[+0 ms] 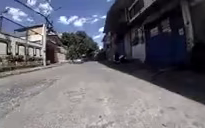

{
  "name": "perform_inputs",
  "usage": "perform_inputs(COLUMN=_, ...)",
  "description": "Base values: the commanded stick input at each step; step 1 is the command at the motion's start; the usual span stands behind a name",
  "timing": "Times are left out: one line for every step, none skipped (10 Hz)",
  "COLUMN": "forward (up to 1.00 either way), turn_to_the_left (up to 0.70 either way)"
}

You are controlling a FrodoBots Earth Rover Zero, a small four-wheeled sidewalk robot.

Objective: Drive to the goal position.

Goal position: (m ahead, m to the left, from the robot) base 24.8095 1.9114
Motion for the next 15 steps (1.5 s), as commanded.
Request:
perform_inputs(forward=1.00, turn_to_the_left=0.00)
perform_inputs(forward=1.00, turn_to_the_left=0.03)
perform_inputs(forward=1.00, turn_to_the_left=0.08)
perform_inputs(forward=1.00, turn_to_the_left=0.02)
perform_inputs(forward=1.00, turn_to_the_left=0.00)
perform_inputs(forward=1.00, turn_to_the_left=0.00)
perform_inputs(forward=1.00, turn_to_the_left=0.00)
perform_inputs(forward=1.00, turn_to_the_left=0.00)
perform_inputs(forward=1.00, turn_to_the_left=0.06)
perform_inputs(forward=1.00, turn_to_the_left=0.00)
perform_inputs(forward=1.00, turn_to_the_left=-0.40)
perform_inputs(forward=1.00, turn_to_the_left=-0.40)
perform_inputs(forward=1.00, turn_to_the_left=-0.40)
perform_inputs(forward=1.00, turn_to_the_left=0.04)
perform_inputs(forward=1.00, turn_to_the_left=0.09)
